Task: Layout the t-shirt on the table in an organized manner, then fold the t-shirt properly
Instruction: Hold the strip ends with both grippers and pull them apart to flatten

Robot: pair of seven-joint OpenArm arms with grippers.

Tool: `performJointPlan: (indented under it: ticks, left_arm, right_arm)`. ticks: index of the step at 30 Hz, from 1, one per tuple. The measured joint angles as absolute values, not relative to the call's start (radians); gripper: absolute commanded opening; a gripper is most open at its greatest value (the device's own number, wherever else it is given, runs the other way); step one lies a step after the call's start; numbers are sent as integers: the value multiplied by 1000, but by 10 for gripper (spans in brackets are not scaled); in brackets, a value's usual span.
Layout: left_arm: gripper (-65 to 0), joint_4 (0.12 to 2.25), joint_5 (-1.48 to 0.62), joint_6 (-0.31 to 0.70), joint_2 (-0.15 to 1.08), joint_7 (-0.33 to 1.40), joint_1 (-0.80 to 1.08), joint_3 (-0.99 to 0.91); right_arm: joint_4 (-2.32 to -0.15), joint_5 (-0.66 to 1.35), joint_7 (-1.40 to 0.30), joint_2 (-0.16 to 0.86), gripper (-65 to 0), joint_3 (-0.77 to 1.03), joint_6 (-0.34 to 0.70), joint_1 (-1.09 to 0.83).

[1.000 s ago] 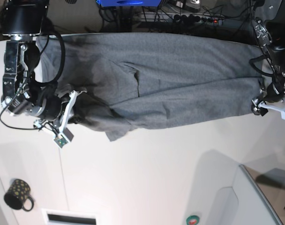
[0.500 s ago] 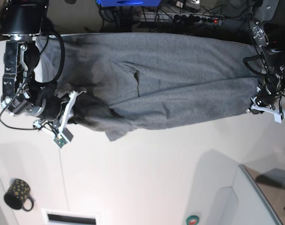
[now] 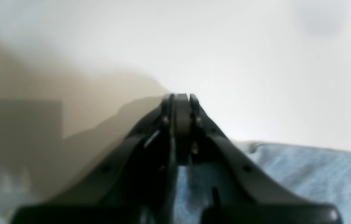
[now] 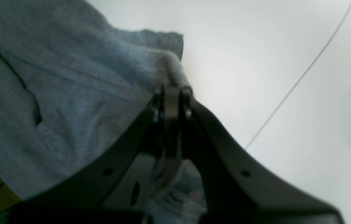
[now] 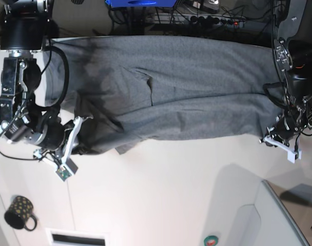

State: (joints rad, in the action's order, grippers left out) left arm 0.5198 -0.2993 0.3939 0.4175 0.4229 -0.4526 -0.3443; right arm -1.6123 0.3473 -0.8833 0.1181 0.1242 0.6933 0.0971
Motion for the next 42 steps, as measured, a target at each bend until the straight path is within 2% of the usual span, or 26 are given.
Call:
performJointPlan:
  ticks: [4,9,21,35,42]
  left_arm:
    - [-650,623,-299,393,421,424,-457,-337]
    - [-650,705,-292,392,406,424,-457,-337]
    - [-650,780,-293,398,362,430,-488,-337]
    - [-650,801,-294,393,368,422,-443,-336]
    - [-650,842,-290,394,370,431,-323,-332]
  right_arm:
    - [-1530,348,-876,132,-644,121,693,175]
    - [-1355,343,-767,159,-644,120,694,250]
    - [-1089,340,-559,244,-644,120,694,334]
    - [-1013,343,-447,244,-644,0,693,343]
    - [-1010,339,-521,263,-644,5,697,245]
